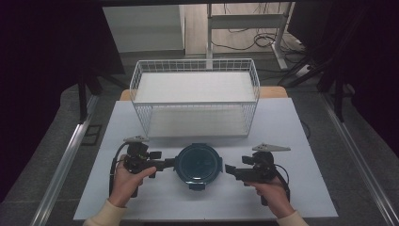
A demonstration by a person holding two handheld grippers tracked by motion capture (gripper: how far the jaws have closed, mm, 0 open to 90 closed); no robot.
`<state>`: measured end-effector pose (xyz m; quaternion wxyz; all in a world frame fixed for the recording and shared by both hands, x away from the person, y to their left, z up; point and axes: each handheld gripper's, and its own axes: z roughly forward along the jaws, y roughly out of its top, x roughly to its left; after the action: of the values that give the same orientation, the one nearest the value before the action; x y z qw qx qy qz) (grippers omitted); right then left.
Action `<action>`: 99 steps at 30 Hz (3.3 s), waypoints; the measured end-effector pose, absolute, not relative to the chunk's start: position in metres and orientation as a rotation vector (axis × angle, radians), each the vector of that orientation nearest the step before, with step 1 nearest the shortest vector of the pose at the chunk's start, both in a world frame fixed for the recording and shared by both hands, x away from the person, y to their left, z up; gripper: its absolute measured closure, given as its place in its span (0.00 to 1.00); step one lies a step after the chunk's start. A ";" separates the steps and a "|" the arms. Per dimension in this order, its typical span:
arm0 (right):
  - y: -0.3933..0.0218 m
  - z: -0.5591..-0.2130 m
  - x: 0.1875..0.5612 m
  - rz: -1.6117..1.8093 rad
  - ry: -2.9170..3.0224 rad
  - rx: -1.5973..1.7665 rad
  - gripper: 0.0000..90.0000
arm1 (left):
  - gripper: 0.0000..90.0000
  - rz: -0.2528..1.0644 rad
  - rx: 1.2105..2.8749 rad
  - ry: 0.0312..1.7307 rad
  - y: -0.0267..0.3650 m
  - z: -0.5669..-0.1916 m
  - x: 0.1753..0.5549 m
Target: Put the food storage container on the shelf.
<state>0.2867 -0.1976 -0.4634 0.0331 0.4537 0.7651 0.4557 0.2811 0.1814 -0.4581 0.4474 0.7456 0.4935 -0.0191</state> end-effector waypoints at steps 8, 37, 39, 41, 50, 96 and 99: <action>-0.177 -0.468 0.297 1.423 2.391 1.451 0.13 | 0.21 -0.125 1.804 1.240 0.179 -0.466 0.291; -0.145 -0.505 0.317 1.421 2.467 1.690 0.12 | 0.17 -0.322 1.797 1.263 0.157 -0.504 0.307; -0.145 -0.507 0.318 1.423 2.464 1.705 0.12 | 0.17 -0.336 1.794 1.264 0.157 -0.506 0.308; -0.145 -0.508 0.318 1.425 2.466 1.712 0.11 | 0.17 -0.364 1.776 1.271 0.157 -0.511 0.309; -0.140 -0.512 0.315 1.459 2.481 1.798 0.16 | 0.25 -0.426 1.773 1.288 0.155 -0.518 0.309; -0.160 -0.505 0.289 1.637 2.276 1.922 0.41 | 0.45 -0.345 1.726 1.275 0.160 -0.502 0.283; -0.159 -0.504 0.288 1.635 2.282 1.905 0.41 | 0.45 -0.331 1.726 1.275 0.159 -0.501 0.282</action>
<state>0.2884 -0.1591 -0.5042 -0.1251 0.5571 0.6674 0.4781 0.2823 0.1595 -0.5006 0.4665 0.7031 0.5194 -0.1349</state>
